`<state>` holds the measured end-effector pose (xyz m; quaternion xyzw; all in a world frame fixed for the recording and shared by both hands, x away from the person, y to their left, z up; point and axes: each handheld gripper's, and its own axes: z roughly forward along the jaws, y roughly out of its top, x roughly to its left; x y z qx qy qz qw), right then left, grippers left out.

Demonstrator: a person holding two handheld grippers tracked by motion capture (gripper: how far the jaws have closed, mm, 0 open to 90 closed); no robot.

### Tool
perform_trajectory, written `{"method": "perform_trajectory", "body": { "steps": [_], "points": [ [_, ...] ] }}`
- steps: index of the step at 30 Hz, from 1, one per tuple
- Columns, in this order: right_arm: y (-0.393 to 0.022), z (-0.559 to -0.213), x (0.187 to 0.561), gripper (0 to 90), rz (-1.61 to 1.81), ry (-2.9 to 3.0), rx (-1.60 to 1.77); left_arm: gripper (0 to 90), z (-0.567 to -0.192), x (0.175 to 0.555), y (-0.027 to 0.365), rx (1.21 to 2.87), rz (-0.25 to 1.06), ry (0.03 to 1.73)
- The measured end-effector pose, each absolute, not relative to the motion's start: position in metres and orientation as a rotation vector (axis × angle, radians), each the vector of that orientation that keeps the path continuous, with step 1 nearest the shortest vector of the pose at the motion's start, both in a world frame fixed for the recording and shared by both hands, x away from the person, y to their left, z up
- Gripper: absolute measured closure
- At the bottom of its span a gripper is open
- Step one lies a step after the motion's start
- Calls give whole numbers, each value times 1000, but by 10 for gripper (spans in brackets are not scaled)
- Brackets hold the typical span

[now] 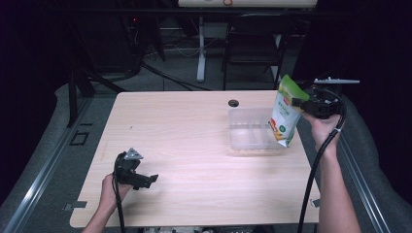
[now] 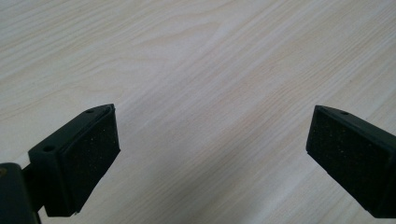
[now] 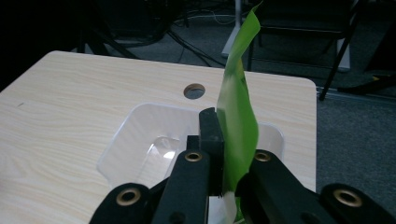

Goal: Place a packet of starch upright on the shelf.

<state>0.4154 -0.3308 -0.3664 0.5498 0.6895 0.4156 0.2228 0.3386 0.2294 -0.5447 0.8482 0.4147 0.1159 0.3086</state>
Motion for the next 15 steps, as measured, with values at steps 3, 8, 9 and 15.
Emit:
{"method": "perform_trajectory", "body": {
  "steps": [3, 8, 9, 15],
  "points": [
    [-330, -371, 423, 900, 1141, 1890, 1537, 27, -545, 339, 229, 2239, 309, 1097],
    [-329, -379, 431, 900, 1141, 1851, 1572, 27, -545, 338, 228, 2245, 306, 1087],
    [-328, -381, 432, 900, 1143, 1842, 1576, 27, -545, 338, 228, 2246, 306, 1086],
    [-323, -392, 439, 900, 1129, 1789, 1591, 27, -545, 338, 228, 2247, 307, 1080]
  ]
}}
